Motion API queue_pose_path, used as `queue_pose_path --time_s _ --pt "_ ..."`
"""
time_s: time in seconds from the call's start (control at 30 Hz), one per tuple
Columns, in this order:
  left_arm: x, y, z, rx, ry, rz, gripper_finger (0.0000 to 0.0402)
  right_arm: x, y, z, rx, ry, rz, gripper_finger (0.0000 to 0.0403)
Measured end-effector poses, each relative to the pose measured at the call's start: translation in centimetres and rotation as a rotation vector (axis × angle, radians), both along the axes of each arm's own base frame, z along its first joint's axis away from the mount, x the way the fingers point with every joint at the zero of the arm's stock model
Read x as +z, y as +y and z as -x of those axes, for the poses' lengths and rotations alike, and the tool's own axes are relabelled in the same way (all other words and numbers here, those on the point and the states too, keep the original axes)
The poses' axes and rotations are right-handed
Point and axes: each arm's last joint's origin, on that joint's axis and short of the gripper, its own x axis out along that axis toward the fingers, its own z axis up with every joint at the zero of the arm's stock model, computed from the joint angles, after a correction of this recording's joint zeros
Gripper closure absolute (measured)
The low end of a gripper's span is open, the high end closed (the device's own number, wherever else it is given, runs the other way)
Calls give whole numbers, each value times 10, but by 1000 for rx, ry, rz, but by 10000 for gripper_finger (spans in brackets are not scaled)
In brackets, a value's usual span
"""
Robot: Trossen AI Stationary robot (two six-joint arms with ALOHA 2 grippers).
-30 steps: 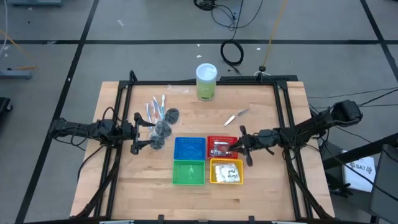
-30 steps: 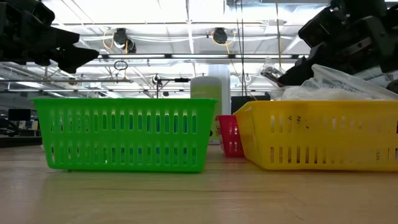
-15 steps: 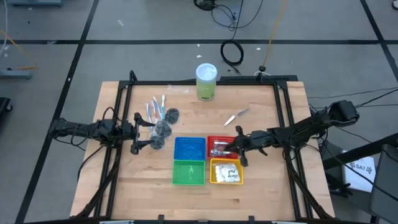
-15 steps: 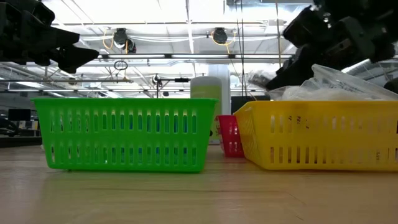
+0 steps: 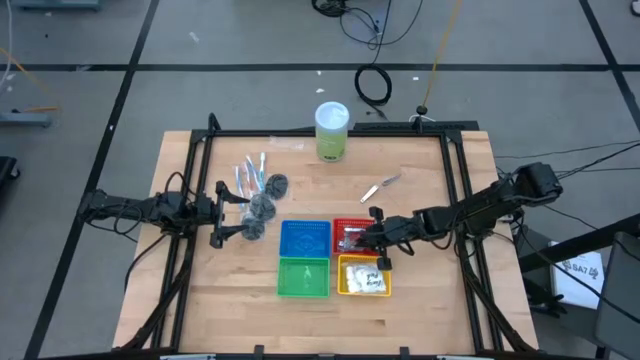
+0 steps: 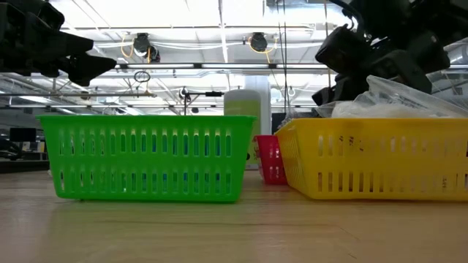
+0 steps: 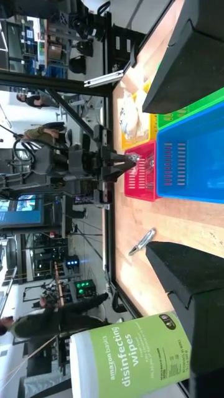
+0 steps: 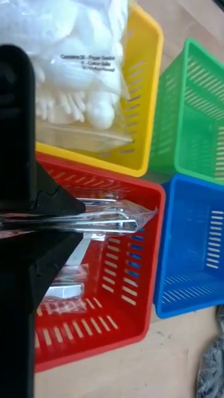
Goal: Pick & Place Travel size toiletries
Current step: Put the nail cutter into the red basket
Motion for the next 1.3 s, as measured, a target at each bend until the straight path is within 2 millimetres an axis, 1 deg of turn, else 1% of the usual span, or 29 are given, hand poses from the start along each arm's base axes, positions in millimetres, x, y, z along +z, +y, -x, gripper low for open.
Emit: queue_pose_path --time_s 0.33,0.53,0.87,1.07,1.3 --pt "0 0 0 0 0 0 55 -1 0 0 1 3 3 375" --pt "0 0 0 0 0 0 55 -1 0 0 1 3 3 378" --pt "0 0 0 0 0 0 55 -1 0 0 -4 3 5 361" --pt "0 0 0 0 0 0 55 -1 0 0 -7 3 1 342" --pt "0 0 0 0 1 0 55 -1 0 0 -7 2 0 306"
